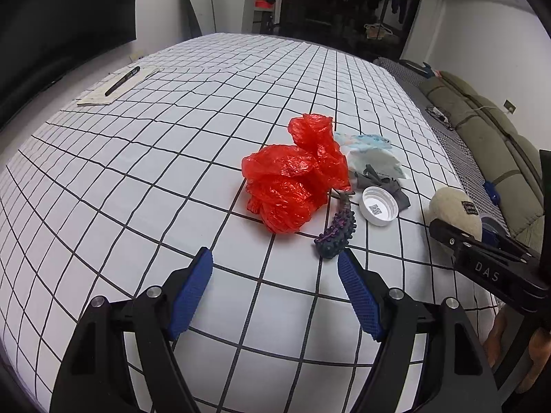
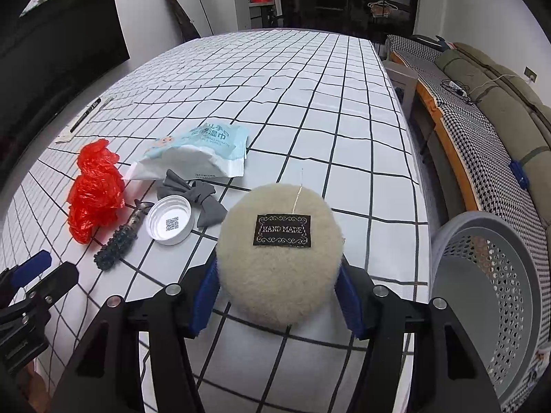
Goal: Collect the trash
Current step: 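Grasp the purple spiky toy with the left tool while the right tool holds the ball, then carry the beige ball and purple toy in both tools over the basket, then open both tools to drop the ball and purple toy into the basket, then move both open tools from the basket back to the table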
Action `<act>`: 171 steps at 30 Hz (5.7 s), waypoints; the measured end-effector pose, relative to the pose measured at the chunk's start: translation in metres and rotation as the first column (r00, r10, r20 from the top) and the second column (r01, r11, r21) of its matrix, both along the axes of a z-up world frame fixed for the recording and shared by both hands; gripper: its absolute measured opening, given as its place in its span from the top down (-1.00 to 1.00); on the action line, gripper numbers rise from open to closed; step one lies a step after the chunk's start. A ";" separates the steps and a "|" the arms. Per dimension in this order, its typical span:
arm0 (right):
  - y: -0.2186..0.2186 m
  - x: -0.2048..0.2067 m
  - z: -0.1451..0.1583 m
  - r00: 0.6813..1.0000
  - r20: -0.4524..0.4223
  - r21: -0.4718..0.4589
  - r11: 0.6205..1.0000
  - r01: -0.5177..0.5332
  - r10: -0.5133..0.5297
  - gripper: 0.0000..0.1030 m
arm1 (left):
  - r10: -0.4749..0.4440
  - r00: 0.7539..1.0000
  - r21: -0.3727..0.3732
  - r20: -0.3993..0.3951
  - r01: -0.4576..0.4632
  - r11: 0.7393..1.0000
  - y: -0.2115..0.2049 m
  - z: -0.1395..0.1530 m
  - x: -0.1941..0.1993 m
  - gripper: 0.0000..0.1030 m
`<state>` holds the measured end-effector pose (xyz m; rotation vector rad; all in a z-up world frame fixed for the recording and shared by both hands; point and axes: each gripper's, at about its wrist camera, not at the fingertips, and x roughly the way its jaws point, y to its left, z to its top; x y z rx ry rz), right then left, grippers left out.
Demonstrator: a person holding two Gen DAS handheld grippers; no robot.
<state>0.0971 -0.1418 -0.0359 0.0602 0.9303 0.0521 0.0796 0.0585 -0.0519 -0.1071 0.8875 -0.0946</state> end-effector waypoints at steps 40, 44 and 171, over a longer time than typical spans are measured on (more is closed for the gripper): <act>-0.056 -0.050 0.011 0.998 0.062 0.218 0.976 0.009 -0.023 -0.13 | -0.098 0.991 0.132 -0.094 0.110 0.985 -0.071 -0.012 0.045 0.33; -0.055 -0.052 0.010 0.998 0.055 0.218 0.976 0.011 -0.023 -0.13 | -0.117 0.989 0.102 -0.090 0.126 0.987 -0.070 -0.011 0.037 0.53; -0.267 -0.189 0.000 0.886 0.109 0.175 0.886 0.430 -0.452 -0.49 | -0.481 0.876 0.190 0.042 0.466 0.864 -0.314 0.025 -0.056 -0.78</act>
